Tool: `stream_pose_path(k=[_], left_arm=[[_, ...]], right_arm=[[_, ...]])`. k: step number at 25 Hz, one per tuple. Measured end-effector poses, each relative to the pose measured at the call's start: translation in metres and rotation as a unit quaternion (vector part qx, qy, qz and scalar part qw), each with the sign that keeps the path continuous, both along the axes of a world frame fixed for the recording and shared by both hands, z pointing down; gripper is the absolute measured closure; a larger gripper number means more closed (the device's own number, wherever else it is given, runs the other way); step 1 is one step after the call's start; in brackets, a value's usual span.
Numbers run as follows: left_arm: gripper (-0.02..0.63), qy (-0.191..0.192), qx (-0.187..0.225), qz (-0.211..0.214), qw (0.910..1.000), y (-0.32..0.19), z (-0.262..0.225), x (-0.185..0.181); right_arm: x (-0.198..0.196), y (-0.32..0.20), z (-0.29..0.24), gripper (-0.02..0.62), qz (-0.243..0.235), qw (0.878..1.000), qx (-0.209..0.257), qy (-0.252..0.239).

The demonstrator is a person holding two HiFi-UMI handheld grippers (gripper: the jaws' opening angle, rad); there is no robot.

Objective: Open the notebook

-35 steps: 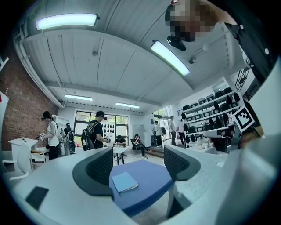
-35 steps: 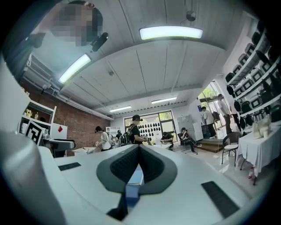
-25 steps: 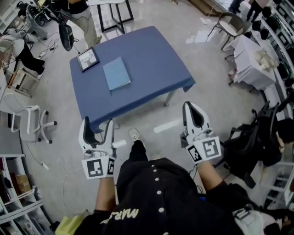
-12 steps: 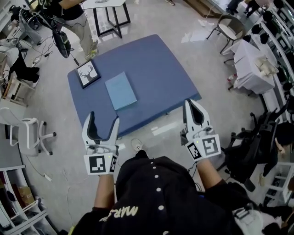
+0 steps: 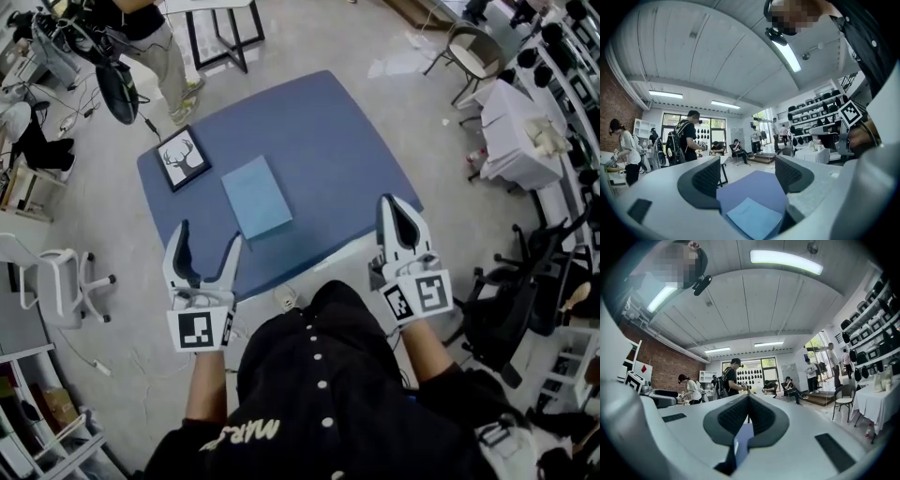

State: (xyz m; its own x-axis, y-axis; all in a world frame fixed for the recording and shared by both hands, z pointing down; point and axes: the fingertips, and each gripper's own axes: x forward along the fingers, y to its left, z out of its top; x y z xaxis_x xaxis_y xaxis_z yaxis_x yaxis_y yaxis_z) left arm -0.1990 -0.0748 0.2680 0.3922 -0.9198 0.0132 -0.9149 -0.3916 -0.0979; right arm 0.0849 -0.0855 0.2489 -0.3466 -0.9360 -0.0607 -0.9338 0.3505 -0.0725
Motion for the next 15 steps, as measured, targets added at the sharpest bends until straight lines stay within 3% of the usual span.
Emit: stream_pose_path(k=[6, 9, 12, 15], left_arm=[[0.255, -0.040, -0.057, 0.006, 0.9975, -0.033, 0.038, 0.013], [0.255, -0.041, -0.076, 0.011, 0.9962, -0.044, 0.051, 0.027], [0.255, -0.038, -0.095, 0.048, 0.9936, -0.052, 0.061, 0.050], [0.255, -0.065, -0.119, 0.068, 0.9884, -0.062, 0.079, 0.064]], right_arm=[[-0.001, -0.040, 0.028, 0.594, -0.016, 0.999, -0.027, 0.007], [0.002, -0.060, 0.036, 0.594, -0.031, 0.999, -0.036, 0.007], [0.009, -0.079, 0.044, 0.594, -0.044, 0.998, -0.045, 0.008], [0.010, -0.098, 0.060, 0.594, -0.057, 0.996, -0.062, 0.009]])
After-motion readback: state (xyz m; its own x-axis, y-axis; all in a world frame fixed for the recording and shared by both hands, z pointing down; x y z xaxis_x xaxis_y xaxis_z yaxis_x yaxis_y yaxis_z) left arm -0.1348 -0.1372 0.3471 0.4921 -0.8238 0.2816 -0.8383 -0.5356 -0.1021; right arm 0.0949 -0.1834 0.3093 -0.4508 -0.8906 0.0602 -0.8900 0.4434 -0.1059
